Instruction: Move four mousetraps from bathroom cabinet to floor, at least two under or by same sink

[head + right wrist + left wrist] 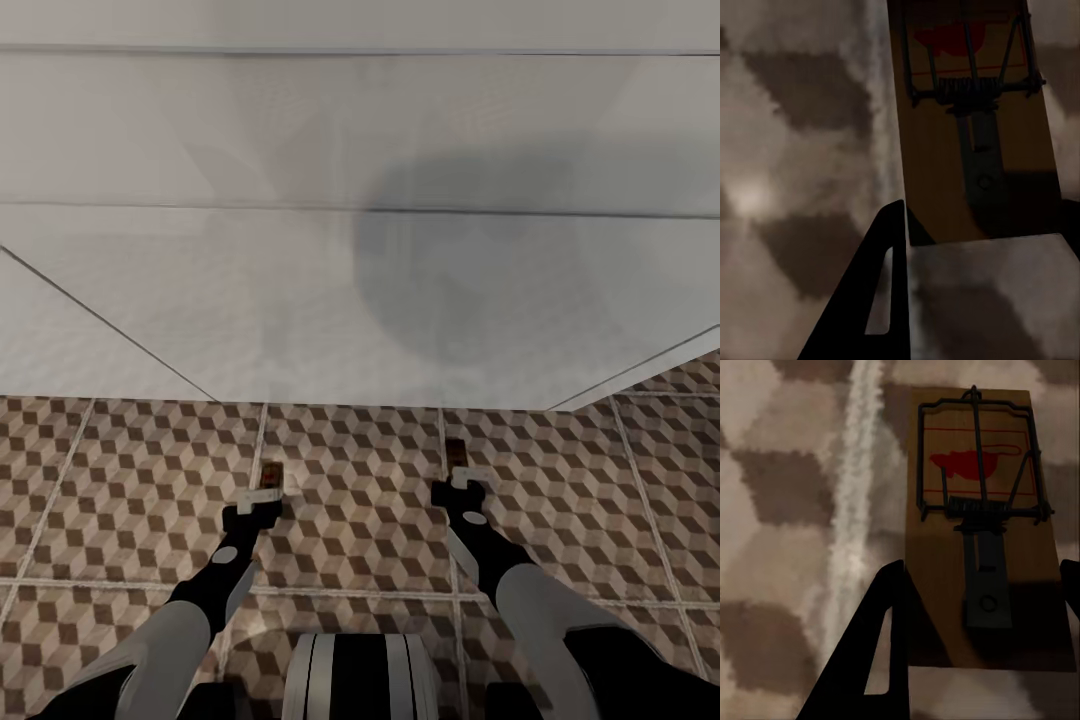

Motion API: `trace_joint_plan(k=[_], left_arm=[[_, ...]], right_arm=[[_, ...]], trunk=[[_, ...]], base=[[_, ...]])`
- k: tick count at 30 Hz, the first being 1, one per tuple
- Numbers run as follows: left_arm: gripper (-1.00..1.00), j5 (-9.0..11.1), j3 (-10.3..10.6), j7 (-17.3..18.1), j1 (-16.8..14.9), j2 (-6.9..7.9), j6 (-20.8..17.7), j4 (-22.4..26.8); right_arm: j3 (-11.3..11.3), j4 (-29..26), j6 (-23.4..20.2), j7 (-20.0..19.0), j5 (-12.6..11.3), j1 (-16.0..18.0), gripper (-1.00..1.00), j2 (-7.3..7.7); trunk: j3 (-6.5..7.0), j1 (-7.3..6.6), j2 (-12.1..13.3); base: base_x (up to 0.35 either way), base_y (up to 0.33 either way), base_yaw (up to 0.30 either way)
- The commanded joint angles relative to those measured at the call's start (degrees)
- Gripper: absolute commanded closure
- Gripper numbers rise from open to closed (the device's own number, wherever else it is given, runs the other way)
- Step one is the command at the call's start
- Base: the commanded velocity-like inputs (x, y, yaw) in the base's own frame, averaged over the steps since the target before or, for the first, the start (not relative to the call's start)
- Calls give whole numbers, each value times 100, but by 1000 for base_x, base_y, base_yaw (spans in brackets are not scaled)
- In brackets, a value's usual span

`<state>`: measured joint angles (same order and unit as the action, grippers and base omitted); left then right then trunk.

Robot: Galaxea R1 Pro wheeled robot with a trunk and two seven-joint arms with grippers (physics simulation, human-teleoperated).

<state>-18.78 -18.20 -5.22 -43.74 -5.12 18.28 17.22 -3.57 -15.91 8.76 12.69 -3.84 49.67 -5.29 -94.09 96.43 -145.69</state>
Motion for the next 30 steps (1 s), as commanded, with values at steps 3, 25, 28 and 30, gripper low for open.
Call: trace_joint_plan(k=[3, 25, 28, 30], left_arm=[[100, -62, -25, 27, -3, 10, -25, 108], [100, -45, -27, 59, -393, -50, -560, 338], [100, -65, -28, 41, -396, -64, -515, 279], [100, -69, -28, 23, -397, -68, -500, 259]], right_arm=[[-36, 23, 23, 31, -48, 23, 100, 0], [-35, 305, 76, 28, -47, 158, 100, -45], [-37, 317, 79, 26, -47, 158, 100, -28], [-37, 322, 80, 27, -47, 159, 100, -21]], trunk=[[-3, -1, -1], [-3, -1, -1], [-3, -1, -1], [-3, -1, -1]], base=[[0, 0, 0], [0, 0, 0], [0, 0, 0], [0, 0, 0]])
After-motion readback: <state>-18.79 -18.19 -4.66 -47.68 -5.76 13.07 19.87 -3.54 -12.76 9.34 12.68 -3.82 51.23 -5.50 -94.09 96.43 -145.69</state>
